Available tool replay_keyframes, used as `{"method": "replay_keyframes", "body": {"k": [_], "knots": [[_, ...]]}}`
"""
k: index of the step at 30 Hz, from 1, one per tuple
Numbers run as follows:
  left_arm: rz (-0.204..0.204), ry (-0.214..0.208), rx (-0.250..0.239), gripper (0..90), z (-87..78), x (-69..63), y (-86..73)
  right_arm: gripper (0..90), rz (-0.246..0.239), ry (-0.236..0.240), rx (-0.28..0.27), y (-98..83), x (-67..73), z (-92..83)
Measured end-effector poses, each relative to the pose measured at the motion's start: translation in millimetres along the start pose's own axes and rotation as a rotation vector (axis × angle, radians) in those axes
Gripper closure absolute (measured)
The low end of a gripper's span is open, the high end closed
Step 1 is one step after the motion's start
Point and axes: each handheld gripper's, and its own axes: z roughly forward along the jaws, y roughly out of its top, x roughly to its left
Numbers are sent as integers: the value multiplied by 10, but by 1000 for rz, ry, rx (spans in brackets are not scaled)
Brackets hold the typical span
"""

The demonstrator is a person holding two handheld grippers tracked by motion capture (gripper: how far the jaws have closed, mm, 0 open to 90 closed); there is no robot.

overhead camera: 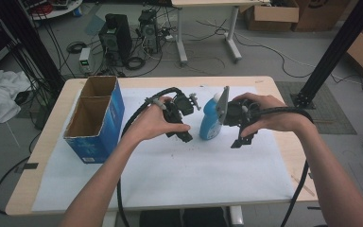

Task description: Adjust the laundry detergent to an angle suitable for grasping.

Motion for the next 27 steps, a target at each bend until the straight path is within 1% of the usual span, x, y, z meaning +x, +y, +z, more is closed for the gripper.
{"method": "replay_keyframes", "body": {"k": [5, 6, 7, 8, 9, 10, 11, 13, 14, 15, 17, 19, 20, 21, 22, 23, 24, 26, 27], "knots": [[-37, 9, -13, 173, 55, 5, 64, 191, -1, 4, 1, 7, -1, 7], [-55, 12, -19, 174, 90, 15, 94, 190, -2, 6, 2, 9, -1, 13], [-55, 12, -19, 174, 90, 15, 94, 190, -2, 6, 2, 9, -1, 13], [-81, 17, -36, 174, 140, 23, 126, 190, -4, 8, 4, 11, -4, 18], [-81, 17, -36, 175, 140, 23, 126, 190, -4, 8, 4, 11, -4, 18], [-94, 27, -44, 174, 172, 30, 153, 190, -6, 8, 2, 10, -5, 24], [-94, 27, -44, 175, 172, 30, 153, 190, -7, 9, 1, 10, -6, 27], [-111, 36, -60, 175, 205, 38, 183, 190, -7, 9, 3, 10, -8, 26], [-134, 43, -86, 176, 242, 41, 210, 190, -7, 9, 1, 9, -9, 27], [-134, 43, -86, 180, 242, 41, 210, 190, -7, 9, 1, 9, -9, 27], [-148, 54, -108, 184, 276, 45, 234, 191, -7, 12, 5, 8, -8, 27], [-173, 68, -128, 184, 318, 61, 257, 191, -6, 15, 6, 1, -8, 25], [-200, 70, -144, 184, 354, 76, 277, 191, -6, 15, 6, -4, -9, 20], [-200, 70, -144, 185, 354, 76, 277, 191, -5, 15, 6, -7, -8, 19], [-217, 70, -157, 185, 394, 89, 307, 191, -4, 15, 6, -8, -7, 19], [-217, 70, -157, 185, 394, 89, 307, 191, -4, 16, 7, -9, -6, 19], [-227, 70, -173, 186, 426, 91, 333, 191, -4, 17, 8, -10, -6, 21], [-238, 68, -190, 197, 452, 87, 354, 191, -4, 19, 9, -10, -5, 25], [-246, 73, -202, 202, 470, 88, 367, 191, -4, 19, 9, -10, -4, 27]]}}
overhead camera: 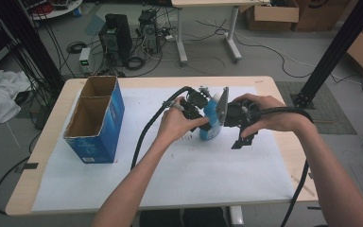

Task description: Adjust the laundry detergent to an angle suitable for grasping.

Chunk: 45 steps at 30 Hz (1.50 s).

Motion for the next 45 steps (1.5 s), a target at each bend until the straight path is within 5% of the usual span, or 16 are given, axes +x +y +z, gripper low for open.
{"method": "replay_keyframes", "body": {"k": [28, 45], "knots": [[-149, 63, -151, 212, 335, -32, 220, 191, -4, 3, -1, -27, 16, -1], [-142, 62, -166, 357, 413, -60, 248, 191, 3, 6, 0, -60, 8, 18]]}}
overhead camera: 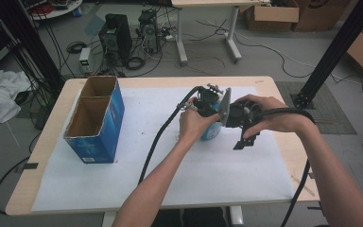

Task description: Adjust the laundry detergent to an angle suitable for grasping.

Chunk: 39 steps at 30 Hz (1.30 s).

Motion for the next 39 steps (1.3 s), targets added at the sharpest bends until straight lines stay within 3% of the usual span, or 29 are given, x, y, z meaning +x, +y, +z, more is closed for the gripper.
{"method": "replay_keyframes", "body": {"k": [7, 39], "knots": [[9, -9, 1, 406, 3, -7, 0, 191, 3, 0, 1, -12, -1, 16], [28, -12, -4, 429, -2, -10, -4, 191, 6, 2, 3, -32, -10, 25]]}}
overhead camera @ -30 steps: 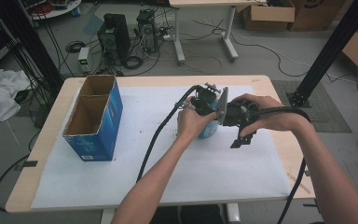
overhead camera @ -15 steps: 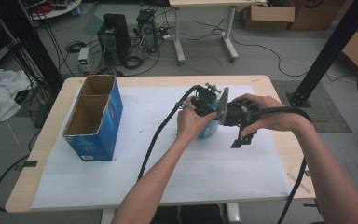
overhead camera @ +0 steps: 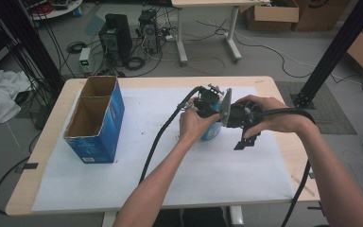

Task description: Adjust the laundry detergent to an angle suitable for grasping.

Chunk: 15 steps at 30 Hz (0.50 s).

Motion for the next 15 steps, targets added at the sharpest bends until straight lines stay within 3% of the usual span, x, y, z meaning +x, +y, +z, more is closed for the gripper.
{"method": "replay_keyframes", "body": {"k": [15], "knots": [[22, 14, 2, 431, -25, -5, -6, 191, 7, 1, -3, -30, 2, 6]]}}
